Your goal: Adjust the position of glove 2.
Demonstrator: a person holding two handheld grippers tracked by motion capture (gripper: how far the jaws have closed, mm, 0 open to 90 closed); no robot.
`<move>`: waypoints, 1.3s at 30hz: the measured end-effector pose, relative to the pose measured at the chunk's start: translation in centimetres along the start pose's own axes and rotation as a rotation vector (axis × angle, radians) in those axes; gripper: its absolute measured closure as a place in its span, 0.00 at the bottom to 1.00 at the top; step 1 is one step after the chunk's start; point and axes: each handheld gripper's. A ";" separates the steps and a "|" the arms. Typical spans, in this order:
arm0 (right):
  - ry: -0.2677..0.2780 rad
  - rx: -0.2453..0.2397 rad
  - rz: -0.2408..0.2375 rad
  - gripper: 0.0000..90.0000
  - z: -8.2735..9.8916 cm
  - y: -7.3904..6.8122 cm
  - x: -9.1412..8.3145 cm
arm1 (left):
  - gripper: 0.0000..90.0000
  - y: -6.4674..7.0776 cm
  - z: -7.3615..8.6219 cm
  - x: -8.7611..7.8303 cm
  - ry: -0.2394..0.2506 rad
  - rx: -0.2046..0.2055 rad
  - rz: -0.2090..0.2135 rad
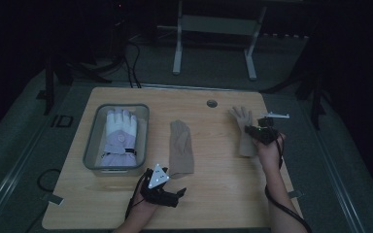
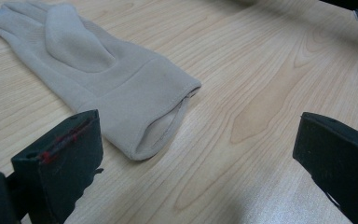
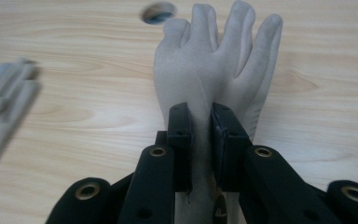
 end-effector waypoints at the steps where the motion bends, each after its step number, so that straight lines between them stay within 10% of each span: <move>1: 0.006 -0.017 0.006 0.88 0.0 -0.7 -0.2 | 0.02 0.0 0.0 0.0 0.001 0.000 0.000; 8: 0.100 -0.051 -0.064 0.88 1.4 -4.1 -2.4 | 0.02 0.0 0.0 0.0 0.003 0.006 -0.002; 13: 0.087 -0.069 -0.028 0.88 3.6 -5.4 -2.4 | 0.02 0.1 0.0 -0.1 0.008 0.010 -0.004; 19: 0.027 -0.048 0.040 0.87 5.9 -5.2 -1.6 | 0.02 0.2 0.0 -0.1 0.009 0.018 -0.005; 28: -0.049 -0.003 0.008 0.86 7.8 -4.4 0.7 | 0.02 0.2 0.0 0.0 0.006 0.021 -0.003; 39: -0.003 -0.069 -0.020 0.64 7.3 -4.3 0.0 | 0.02 0.2 0.0 0.0 0.006 0.026 0.001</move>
Point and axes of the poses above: each handheld gripper's, and its own axes: x roughly forward along the jaws, z roughly out of its underside, y roughly to its right, and after that the axes turned 8 degrees about -z, right-handed
